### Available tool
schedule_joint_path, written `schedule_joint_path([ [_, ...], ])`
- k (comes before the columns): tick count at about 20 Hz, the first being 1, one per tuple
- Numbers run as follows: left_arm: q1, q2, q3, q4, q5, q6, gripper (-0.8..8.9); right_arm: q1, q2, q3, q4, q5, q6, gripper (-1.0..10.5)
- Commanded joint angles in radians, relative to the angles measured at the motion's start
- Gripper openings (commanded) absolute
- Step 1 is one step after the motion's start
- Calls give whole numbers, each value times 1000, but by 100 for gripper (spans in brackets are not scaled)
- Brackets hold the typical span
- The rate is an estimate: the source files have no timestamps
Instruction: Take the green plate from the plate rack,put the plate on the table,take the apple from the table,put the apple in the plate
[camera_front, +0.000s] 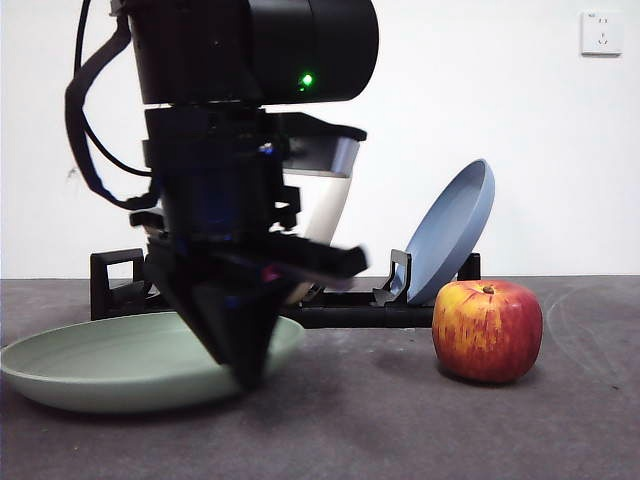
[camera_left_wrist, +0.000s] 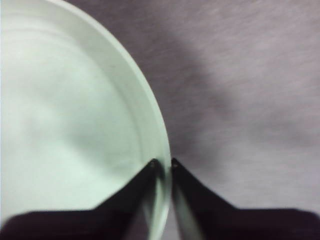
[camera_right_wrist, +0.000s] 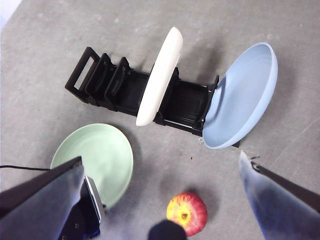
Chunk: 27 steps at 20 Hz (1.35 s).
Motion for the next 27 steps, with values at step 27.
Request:
schedule_joint_path([
  [27,50,-1165,368,-660,15,73,197,136,-221,-208,-169,135,-2,597],
])
